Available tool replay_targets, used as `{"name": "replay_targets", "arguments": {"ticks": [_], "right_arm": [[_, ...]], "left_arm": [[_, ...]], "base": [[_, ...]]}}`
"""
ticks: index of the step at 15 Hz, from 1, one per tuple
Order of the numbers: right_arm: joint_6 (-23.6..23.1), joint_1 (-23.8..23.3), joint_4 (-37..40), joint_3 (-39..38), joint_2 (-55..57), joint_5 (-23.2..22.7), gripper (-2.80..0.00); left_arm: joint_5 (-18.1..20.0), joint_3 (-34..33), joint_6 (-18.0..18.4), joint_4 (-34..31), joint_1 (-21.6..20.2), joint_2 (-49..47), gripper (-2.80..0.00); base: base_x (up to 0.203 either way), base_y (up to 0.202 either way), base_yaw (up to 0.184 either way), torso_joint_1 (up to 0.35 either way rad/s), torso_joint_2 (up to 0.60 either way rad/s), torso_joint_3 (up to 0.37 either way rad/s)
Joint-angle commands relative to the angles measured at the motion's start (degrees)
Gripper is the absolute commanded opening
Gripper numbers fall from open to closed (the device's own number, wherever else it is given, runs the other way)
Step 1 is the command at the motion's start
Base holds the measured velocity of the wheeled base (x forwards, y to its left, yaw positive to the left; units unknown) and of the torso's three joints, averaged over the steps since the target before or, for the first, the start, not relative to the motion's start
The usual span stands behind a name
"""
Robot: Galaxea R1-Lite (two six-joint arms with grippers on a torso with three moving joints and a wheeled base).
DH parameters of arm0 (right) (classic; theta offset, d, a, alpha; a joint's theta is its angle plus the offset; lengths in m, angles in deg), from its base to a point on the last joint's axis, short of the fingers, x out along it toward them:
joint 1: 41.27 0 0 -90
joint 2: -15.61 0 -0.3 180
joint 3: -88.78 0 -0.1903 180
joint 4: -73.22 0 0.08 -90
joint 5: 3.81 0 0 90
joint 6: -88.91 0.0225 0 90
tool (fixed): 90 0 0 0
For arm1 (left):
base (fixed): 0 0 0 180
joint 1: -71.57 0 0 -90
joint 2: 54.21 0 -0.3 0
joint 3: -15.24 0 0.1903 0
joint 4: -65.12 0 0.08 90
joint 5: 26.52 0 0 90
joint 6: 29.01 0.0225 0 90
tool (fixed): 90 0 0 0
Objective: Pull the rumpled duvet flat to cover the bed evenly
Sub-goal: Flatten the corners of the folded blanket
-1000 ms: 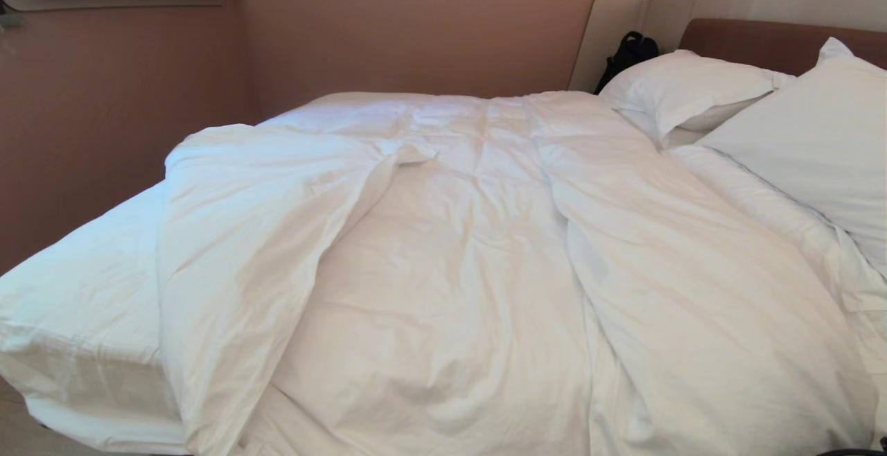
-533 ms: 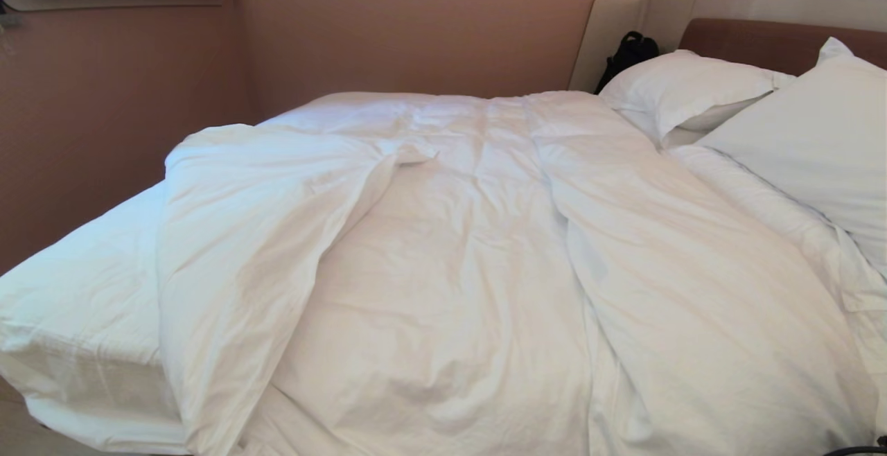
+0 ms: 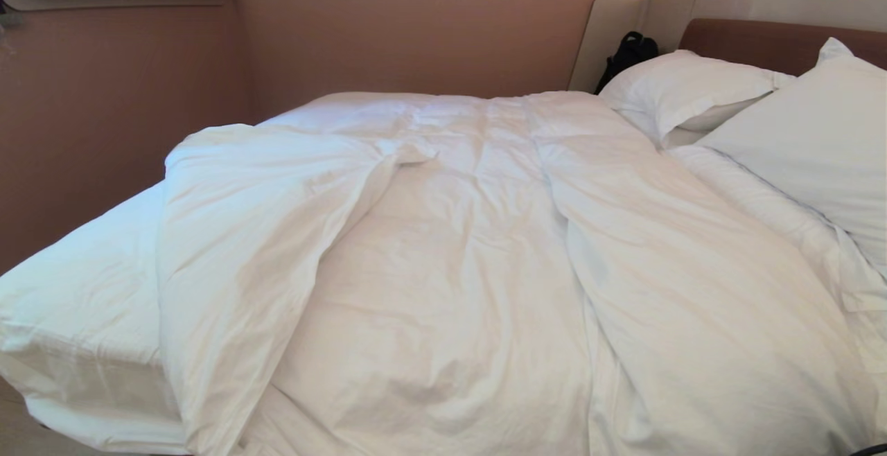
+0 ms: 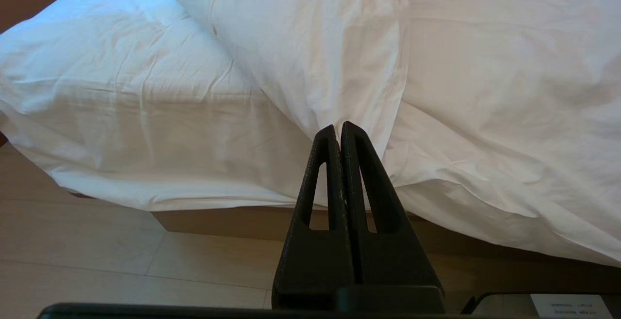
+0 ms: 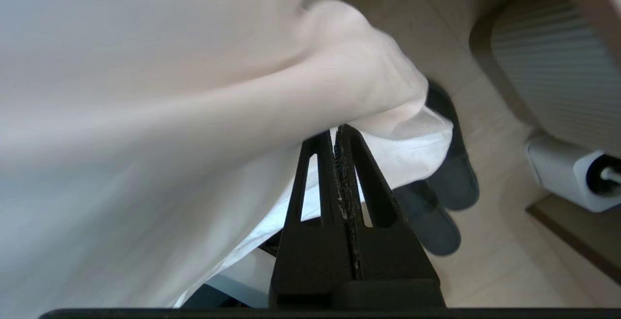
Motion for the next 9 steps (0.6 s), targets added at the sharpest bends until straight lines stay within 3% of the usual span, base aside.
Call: {"name": "replay_targets", "arguments": {"ticks": [1, 5, 8, 9], "right_arm": [[-0.5, 0.3, 5.6, 0.0, -9.3, -0.5, -2.8], [-2.0, 1.3, 15.0, 1.6, -28.6, -1.9, -2.8], [-2.3, 2.2, 31.4, 7.6, -43.6, -5.7, -2.8], [-2.3, 2.3, 40.2, 11.6, -48.3, -8.8, -2.8]], "left_arm": [[0.0, 0.0, 0.0, 0.0, 0.0, 0.0, -2.8], [0.0, 0.0, 0.0, 0.0, 0.0, -0.1, -2.8], [0.0, 0.0, 0.0, 0.0, 0.0, -0.1, -2.8], [0.0, 0.0, 0.1, 0.0, 0.0, 0.0, -2.8]], "base": [[0.0, 0.0, 0.0, 0.0, 0.0, 0.0], [0.0, 0.0, 0.0, 0.0, 0.0, 0.0], [0.0, 0.0, 0.0, 0.0, 0.0, 0.0], [0.0, 0.0, 0.0, 0.0, 0.0, 0.0]]}}
